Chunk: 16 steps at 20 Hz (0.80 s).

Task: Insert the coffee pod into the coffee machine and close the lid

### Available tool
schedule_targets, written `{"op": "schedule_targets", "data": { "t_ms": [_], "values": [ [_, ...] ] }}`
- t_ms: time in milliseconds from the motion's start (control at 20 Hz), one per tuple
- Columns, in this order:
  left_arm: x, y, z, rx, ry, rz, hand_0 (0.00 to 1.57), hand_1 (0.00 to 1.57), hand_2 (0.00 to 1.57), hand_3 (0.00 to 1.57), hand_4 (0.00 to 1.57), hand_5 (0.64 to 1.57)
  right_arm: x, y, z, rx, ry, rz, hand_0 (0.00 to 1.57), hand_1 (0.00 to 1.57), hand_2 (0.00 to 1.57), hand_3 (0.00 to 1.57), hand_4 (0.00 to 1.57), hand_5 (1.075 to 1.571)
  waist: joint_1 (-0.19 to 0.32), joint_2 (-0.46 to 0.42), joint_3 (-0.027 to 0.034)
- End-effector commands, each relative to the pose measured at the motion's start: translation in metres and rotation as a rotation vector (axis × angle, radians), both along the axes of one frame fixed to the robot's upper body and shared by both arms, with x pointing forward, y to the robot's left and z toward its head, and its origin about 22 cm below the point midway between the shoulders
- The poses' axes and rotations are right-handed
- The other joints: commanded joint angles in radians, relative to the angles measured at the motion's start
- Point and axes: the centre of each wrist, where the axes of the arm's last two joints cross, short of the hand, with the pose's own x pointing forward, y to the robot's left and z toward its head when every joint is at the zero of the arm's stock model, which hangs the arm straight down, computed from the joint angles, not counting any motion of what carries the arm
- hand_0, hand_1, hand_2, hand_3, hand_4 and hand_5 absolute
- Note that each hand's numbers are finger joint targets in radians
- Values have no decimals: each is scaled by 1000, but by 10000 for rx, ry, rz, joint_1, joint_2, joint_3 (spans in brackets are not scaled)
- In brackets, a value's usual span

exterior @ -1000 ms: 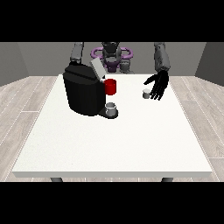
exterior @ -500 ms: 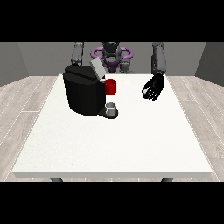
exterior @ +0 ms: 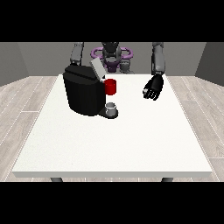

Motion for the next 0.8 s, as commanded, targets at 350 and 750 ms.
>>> {"op": "schedule_targets", "data": {
  "t_ms": [350,750],
  "values": [
    [9,-16,-1,-283,36,-928,1277,1277,1311,1244,496,1571,-7,-28,-31,-980,899,-952,0,0,0,0,0,1571,546,-663,-6],
    [29,-39,24,-1924,856,-1538,1413,1413,1400,1314,515,1571,-9,-27,-39,-856,1519,-1019,0,0,0,0,0,1571,670,-1493,-5]
  ]
}}
